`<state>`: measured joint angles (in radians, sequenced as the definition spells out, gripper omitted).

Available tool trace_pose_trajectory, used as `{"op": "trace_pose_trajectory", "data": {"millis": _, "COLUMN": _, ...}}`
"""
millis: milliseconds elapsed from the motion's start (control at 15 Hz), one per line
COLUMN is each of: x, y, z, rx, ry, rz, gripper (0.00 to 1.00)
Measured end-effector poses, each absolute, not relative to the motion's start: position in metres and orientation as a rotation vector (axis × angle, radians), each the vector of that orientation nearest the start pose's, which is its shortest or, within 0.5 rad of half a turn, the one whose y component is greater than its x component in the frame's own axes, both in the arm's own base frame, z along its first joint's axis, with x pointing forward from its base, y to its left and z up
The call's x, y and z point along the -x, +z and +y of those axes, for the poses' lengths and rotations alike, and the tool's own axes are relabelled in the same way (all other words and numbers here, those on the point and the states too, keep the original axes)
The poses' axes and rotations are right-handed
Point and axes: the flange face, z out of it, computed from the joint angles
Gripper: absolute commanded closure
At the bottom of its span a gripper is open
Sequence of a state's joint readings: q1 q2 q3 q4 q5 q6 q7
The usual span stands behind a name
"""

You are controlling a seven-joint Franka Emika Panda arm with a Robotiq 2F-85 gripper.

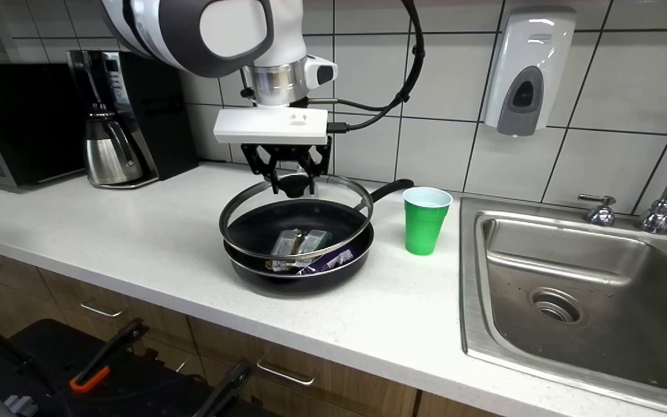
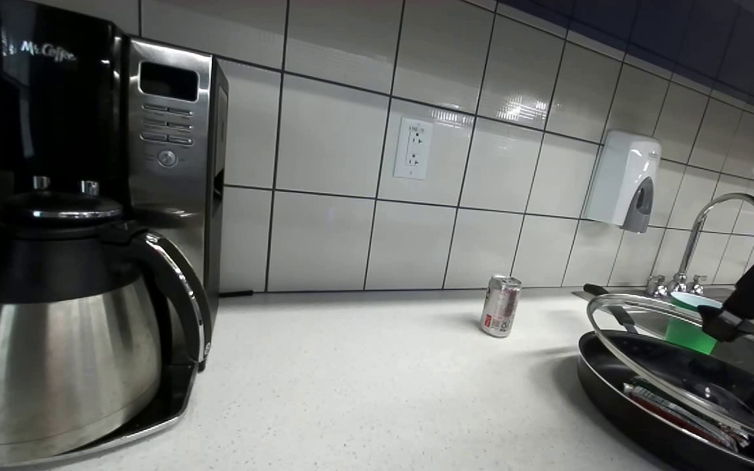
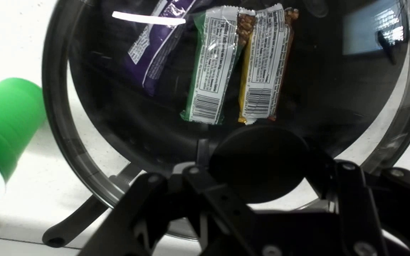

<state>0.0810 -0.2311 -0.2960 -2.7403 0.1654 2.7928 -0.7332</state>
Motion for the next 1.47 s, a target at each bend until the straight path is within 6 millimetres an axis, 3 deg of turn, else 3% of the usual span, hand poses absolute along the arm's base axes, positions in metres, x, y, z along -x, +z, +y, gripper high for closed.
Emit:
{"op": "trace_pose_trajectory", "data": {"millis": 867, "x": -0.400, "y": 0.293, "z": -0.098, "rx": 3.017, "ry": -0.417, "rz": -0.553, "gripper": 0.61}}
{"op": "trace_pose_trajectory", "data": {"millis": 1467, "x": -0.399, "y": 0.289, "z": -0.103, "rx": 3.014, "ry": -0.411, "rz": -0.548, "gripper": 0.61}}
